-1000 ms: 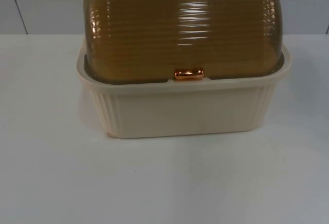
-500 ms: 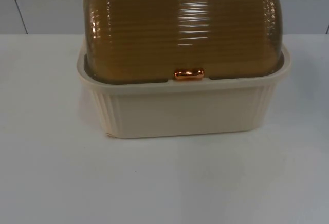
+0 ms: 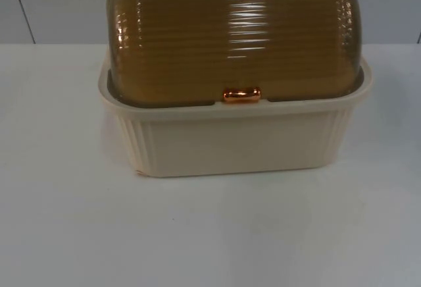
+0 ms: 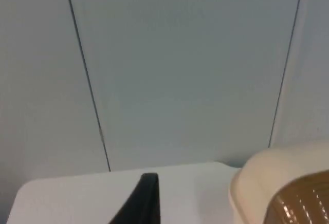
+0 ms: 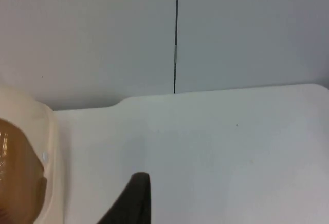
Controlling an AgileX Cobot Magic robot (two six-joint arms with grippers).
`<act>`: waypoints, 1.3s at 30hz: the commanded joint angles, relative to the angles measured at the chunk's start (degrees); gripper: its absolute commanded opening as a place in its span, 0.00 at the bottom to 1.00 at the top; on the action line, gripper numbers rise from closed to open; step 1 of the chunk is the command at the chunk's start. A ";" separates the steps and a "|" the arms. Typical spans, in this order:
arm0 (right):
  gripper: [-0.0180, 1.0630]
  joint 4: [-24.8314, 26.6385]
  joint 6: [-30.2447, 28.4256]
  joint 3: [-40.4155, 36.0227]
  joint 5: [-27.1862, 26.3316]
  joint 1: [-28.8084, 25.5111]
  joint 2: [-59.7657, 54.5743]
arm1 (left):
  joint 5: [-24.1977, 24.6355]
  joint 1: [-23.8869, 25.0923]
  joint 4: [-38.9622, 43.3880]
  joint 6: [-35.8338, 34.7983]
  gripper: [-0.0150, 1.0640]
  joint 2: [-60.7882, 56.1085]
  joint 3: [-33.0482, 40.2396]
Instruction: Open the box lid with the left hand, place the block into the box with the right hand, then close the box lid with the left hand.
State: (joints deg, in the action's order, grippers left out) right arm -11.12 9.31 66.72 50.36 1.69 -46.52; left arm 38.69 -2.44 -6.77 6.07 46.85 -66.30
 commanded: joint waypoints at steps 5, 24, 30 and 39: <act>0.98 -2.78 0.11 0.09 -4.87 0.24 13.21 | -3.85 -0.39 0.89 2.26 0.94 -12.79 -0.30; 0.98 -2.22 -2.85 -7.26 -9.29 0.24 38.13 | -9.18 -0.39 -2.56 7.93 0.94 -38.33 12.53; 0.98 -2.08 -6.58 -11.59 -7.91 0.24 46.52 | -5.13 3.40 -4.90 12.28 0.94 -45.68 13.67; 0.98 1.38 -9.31 -12.50 -6.06 2.39 46.52 | 3.27 5.17 -9.46 14.24 0.94 -46.85 15.17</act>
State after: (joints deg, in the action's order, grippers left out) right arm -10.45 0.77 54.34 45.82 3.71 0.09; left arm 41.80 2.47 -16.24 20.88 -0.05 -51.34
